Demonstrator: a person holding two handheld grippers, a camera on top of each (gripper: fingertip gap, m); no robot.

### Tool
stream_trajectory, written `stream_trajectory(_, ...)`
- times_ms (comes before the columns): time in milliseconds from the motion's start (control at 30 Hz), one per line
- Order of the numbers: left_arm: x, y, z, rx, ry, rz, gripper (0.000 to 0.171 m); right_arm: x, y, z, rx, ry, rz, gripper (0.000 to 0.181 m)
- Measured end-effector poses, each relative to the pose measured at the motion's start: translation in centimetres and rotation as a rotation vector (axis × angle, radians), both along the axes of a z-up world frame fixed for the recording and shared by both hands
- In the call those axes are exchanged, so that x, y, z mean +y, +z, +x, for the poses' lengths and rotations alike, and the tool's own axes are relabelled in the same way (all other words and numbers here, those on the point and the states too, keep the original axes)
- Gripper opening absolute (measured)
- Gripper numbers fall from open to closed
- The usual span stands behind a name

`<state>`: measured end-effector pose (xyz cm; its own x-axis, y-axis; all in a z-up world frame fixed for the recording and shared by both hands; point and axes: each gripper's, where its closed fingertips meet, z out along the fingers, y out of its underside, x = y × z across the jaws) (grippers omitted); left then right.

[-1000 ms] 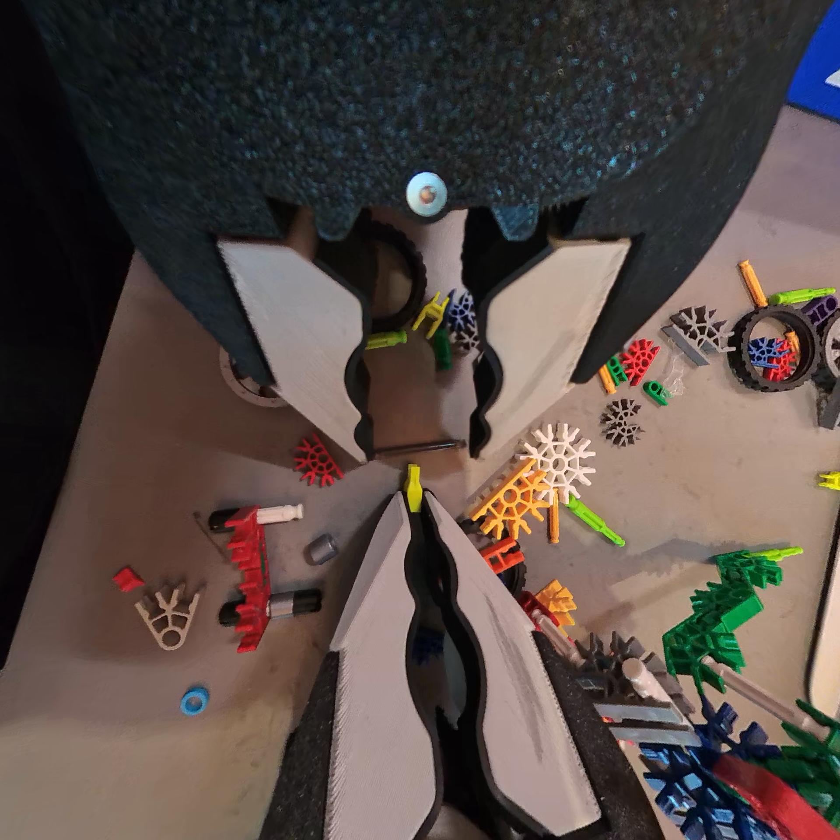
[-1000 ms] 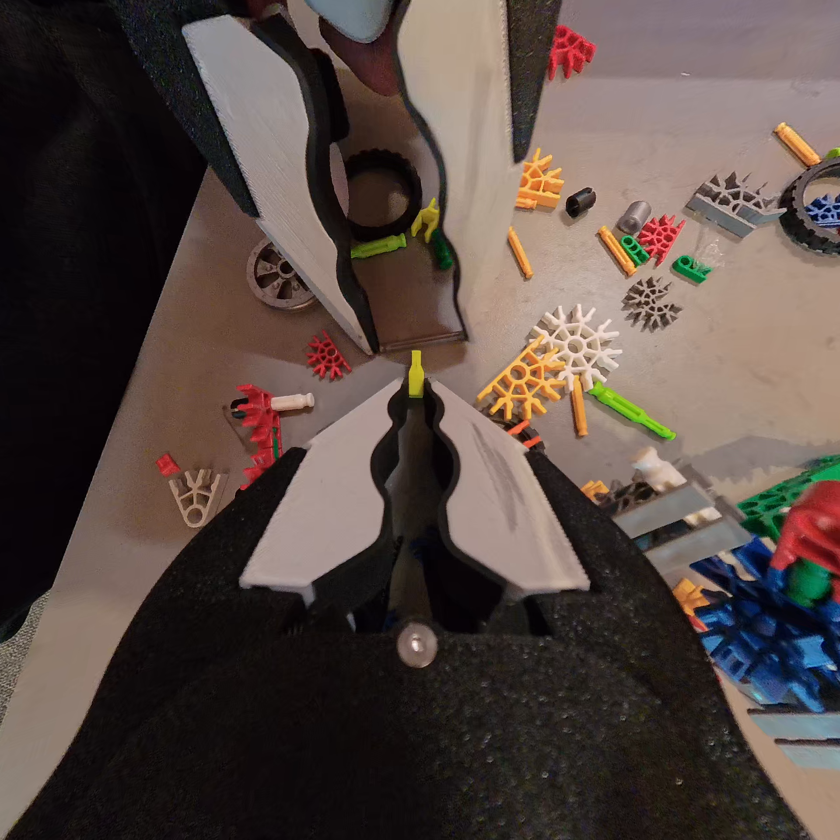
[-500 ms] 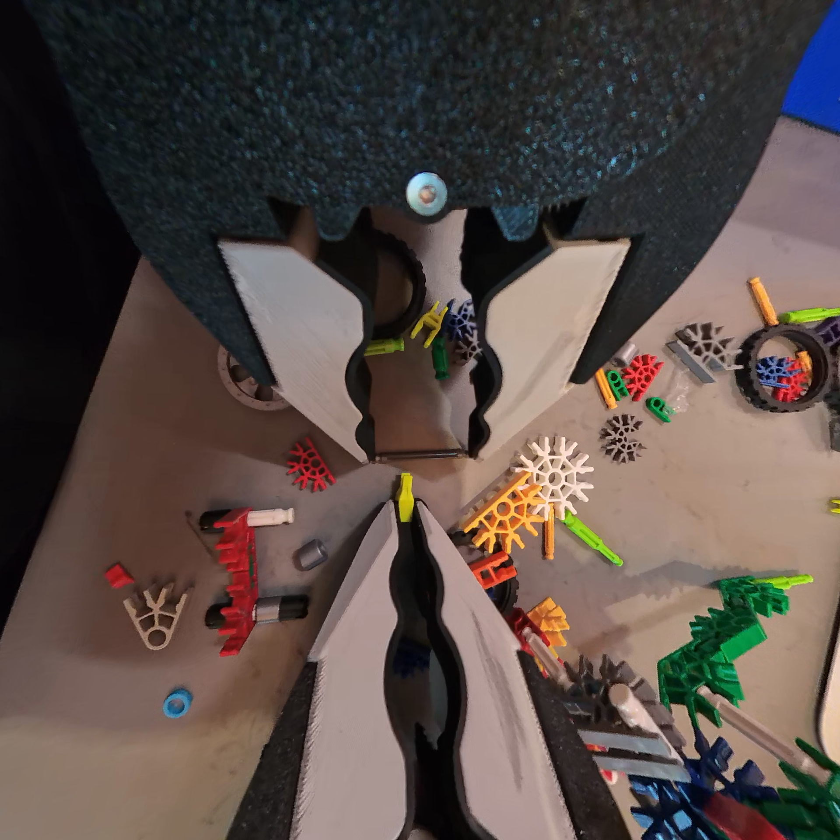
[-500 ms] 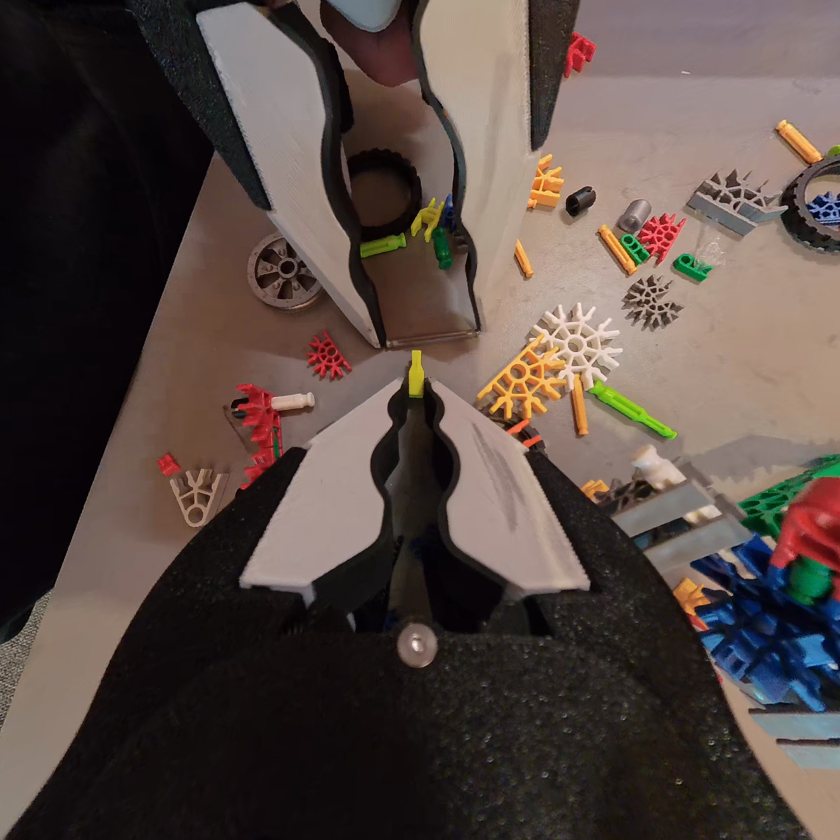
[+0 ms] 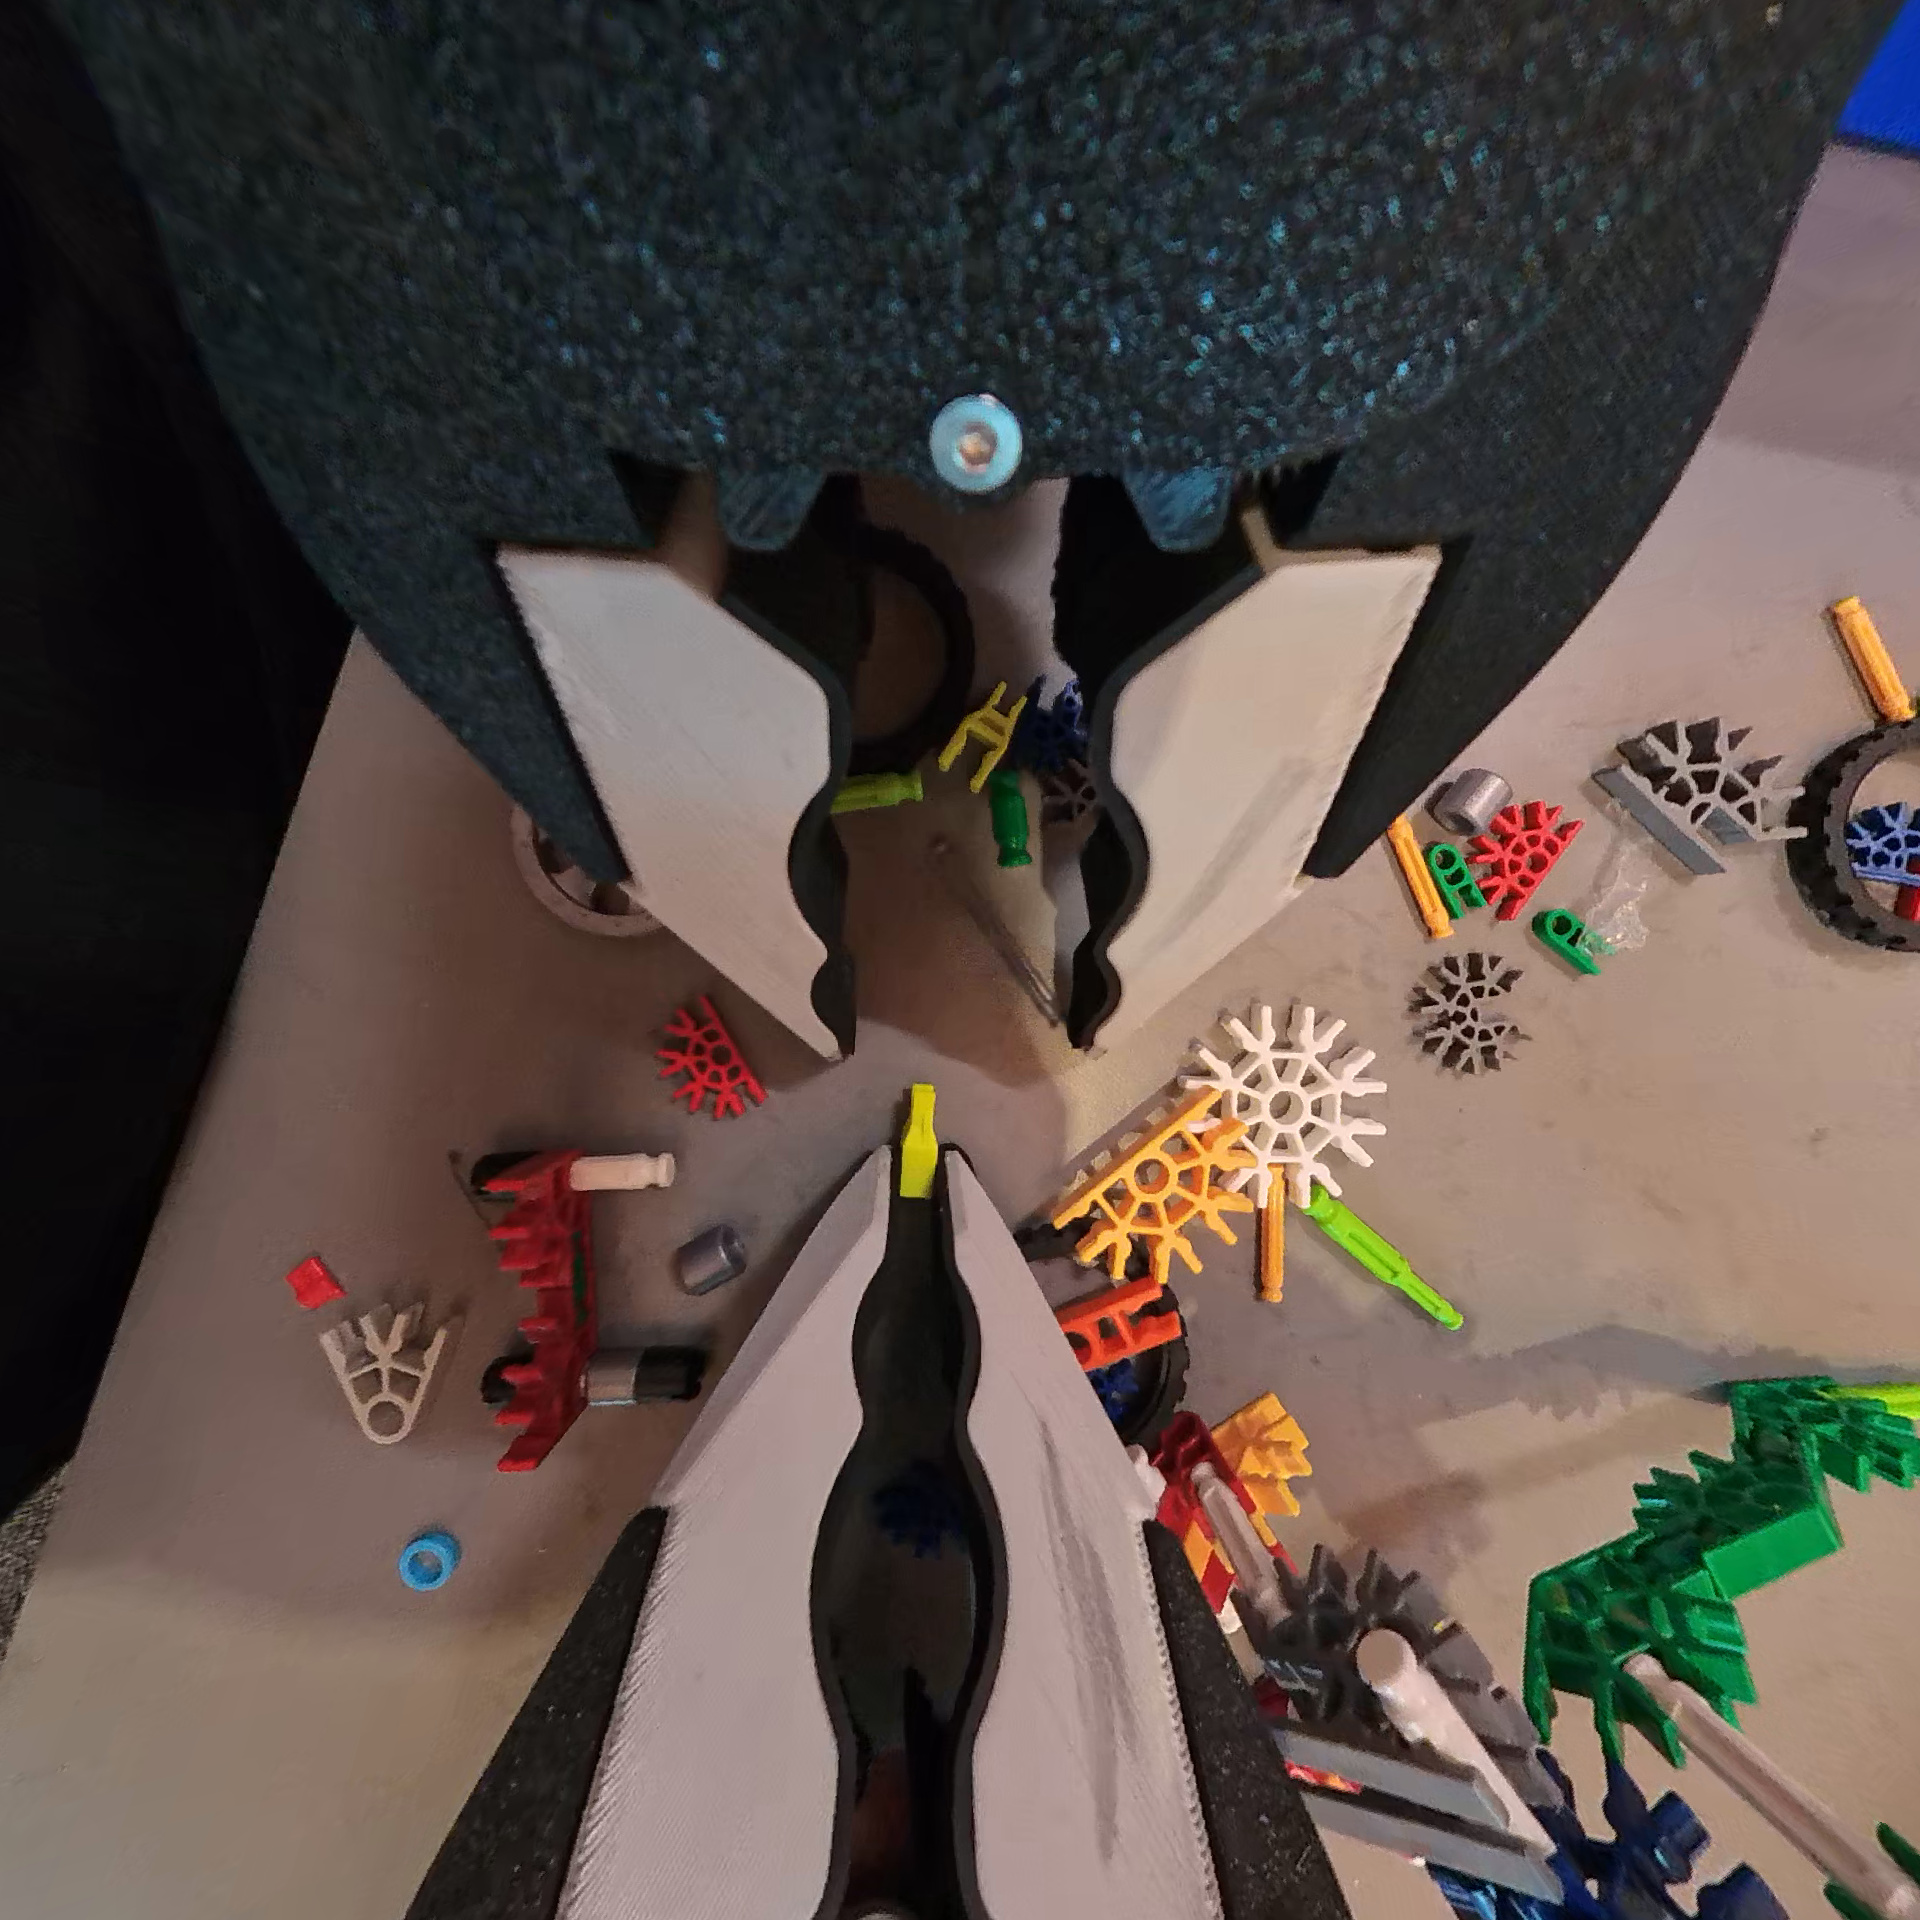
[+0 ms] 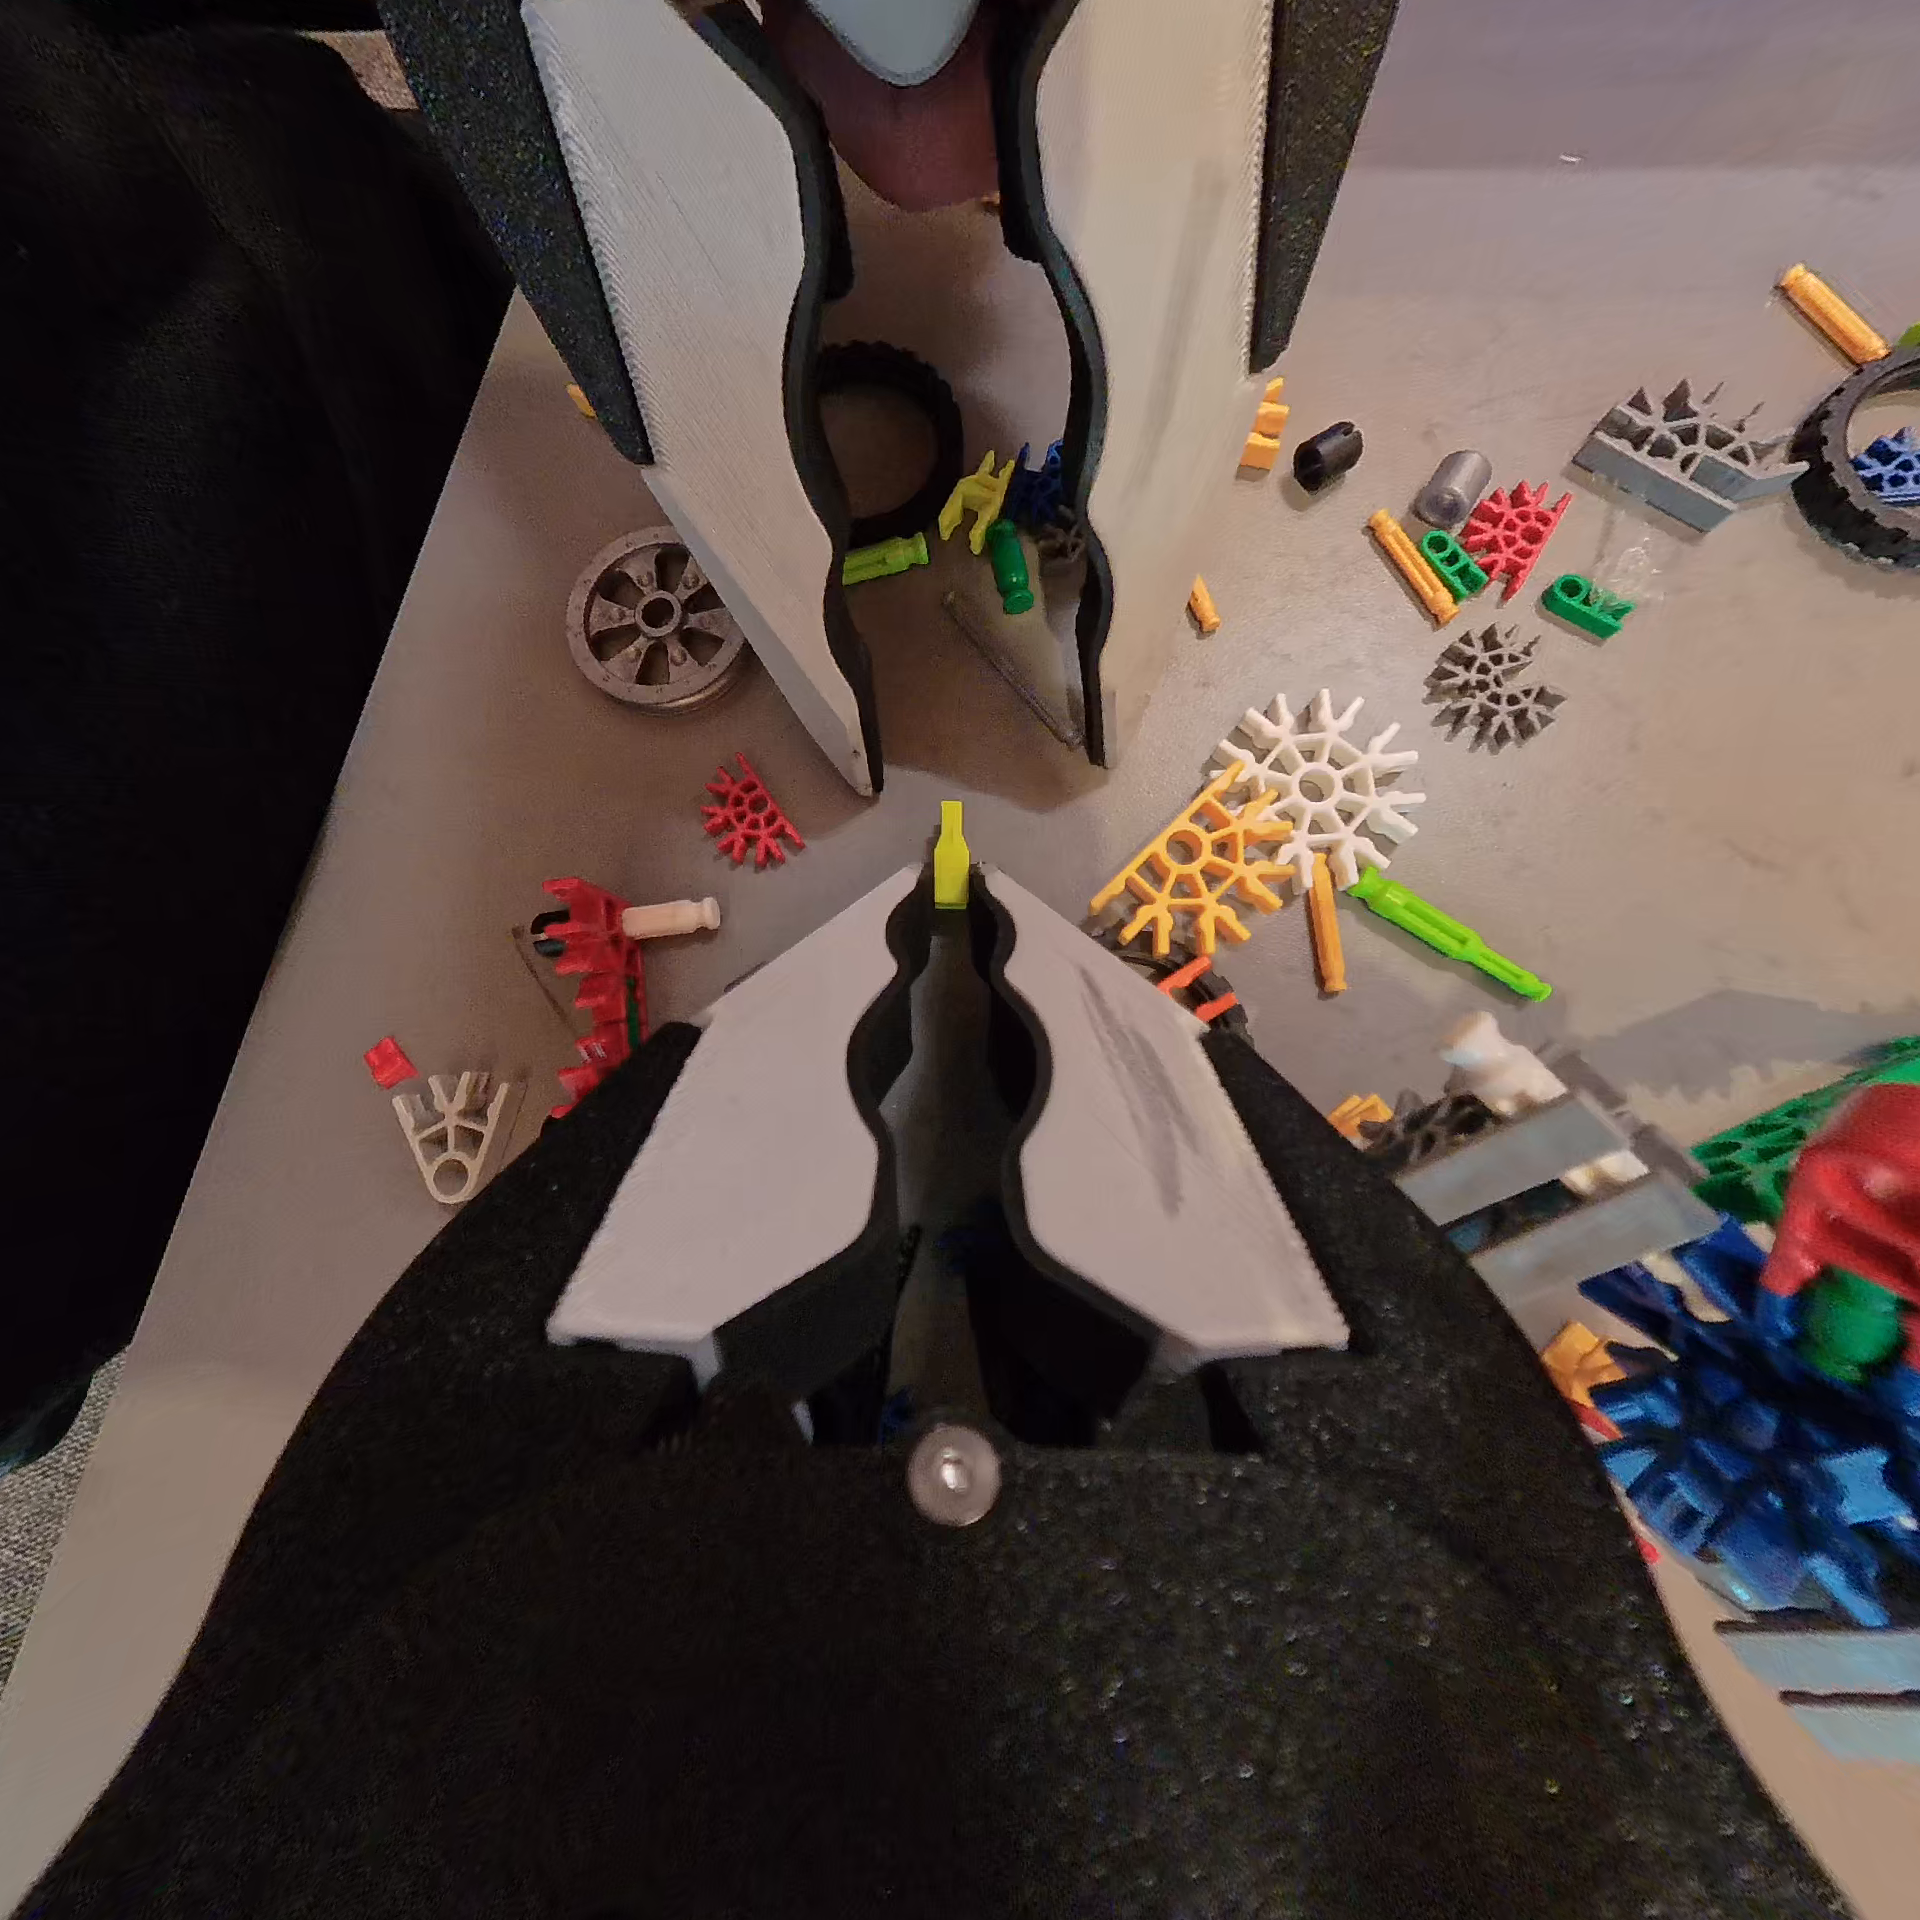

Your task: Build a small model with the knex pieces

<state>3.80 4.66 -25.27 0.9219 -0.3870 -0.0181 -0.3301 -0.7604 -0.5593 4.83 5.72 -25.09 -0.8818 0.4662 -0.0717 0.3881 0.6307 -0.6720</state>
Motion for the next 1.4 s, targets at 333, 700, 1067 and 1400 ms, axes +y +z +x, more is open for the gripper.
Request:
stream_trajectory(333, -1.4, 0.5, -1.9, 0.118, 0.017, -0.028, 0.037, 0.1, 0.0, 0.1, 0.000, 0.001, -0.001, 0.005)
stream_trajectory(700, -2.4, 0.1, -0.3, 0.107, 0.015, -0.048, 0.014, 0.1, 0.0, 0.0, 0.003, 0.001, 0.002, 0.005)
stream_trajectory(1067, -1.2, 0.0, 0.3, 0.105, 0.078, 0.009, 0.000, 0.0, 0.0, 0.0, 0.006, -0.006, 0.004, 0.005)
stream_trajectory(1400, -0.2, 0.5, -0.2, 0.063, 0.210, 0.045, 0.000, 0.3, 0.0, -0.7, -0.004, -0.080, 0.006, 0.005)
